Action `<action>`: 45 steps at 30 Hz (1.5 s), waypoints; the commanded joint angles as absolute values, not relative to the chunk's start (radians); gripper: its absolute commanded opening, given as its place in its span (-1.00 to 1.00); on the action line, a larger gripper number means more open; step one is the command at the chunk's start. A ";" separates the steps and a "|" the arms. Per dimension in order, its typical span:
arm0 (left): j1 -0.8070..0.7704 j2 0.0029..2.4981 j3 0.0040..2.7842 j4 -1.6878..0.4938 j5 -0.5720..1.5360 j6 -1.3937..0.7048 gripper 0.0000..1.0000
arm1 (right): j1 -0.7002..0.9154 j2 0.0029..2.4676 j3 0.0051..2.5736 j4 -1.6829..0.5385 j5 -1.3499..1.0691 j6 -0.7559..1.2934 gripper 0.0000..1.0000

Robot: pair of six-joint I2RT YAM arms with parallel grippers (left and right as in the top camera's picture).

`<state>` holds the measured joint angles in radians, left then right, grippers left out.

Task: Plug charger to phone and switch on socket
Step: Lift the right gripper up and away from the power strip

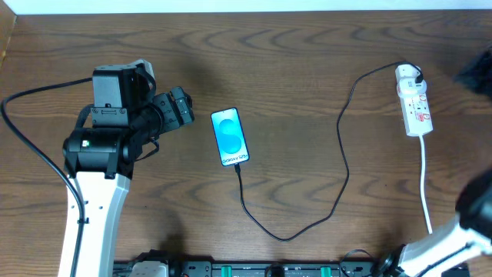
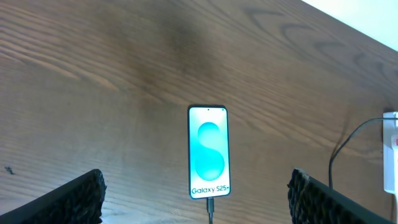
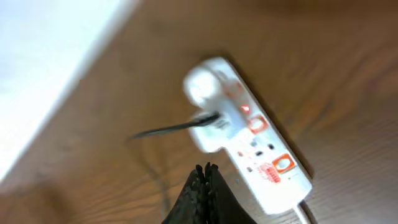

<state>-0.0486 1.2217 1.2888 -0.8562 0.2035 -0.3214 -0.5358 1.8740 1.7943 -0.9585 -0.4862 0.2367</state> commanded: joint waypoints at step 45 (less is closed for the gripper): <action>-0.044 1.224 1.285 -0.856 0.197 -0.327 0.87 | 0.365 1.571 1.815 -1.267 0.025 0.036 0.99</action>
